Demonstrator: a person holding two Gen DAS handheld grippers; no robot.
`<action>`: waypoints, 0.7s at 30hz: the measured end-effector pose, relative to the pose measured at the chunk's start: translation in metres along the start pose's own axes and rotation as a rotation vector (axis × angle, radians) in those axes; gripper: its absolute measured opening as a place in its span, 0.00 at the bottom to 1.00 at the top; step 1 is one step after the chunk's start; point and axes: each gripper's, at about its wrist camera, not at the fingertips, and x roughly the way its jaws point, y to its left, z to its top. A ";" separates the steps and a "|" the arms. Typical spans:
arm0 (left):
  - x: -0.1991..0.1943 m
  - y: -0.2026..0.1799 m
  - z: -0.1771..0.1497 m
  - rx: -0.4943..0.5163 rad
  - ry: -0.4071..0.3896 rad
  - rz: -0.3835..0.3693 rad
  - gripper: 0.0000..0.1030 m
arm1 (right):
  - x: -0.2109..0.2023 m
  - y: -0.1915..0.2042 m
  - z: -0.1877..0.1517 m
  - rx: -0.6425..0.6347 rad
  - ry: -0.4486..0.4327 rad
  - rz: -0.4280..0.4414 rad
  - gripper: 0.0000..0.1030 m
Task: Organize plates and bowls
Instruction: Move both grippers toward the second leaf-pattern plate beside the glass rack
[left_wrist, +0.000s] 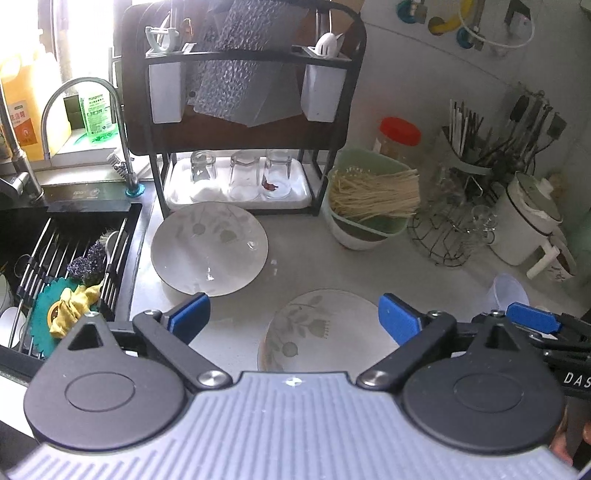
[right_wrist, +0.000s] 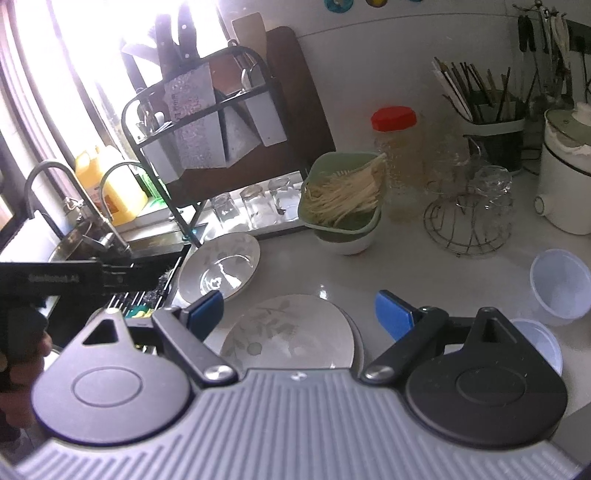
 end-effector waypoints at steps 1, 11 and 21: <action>0.001 0.000 0.001 -0.001 0.001 0.002 0.96 | 0.002 0.000 0.002 -0.001 0.000 0.000 0.88; 0.021 0.027 0.016 -0.023 0.011 0.017 0.96 | 0.029 0.011 0.010 0.008 0.012 -0.002 0.88; 0.052 0.062 0.039 -0.029 0.035 -0.009 0.96 | 0.058 0.029 0.021 0.025 0.020 -0.010 0.88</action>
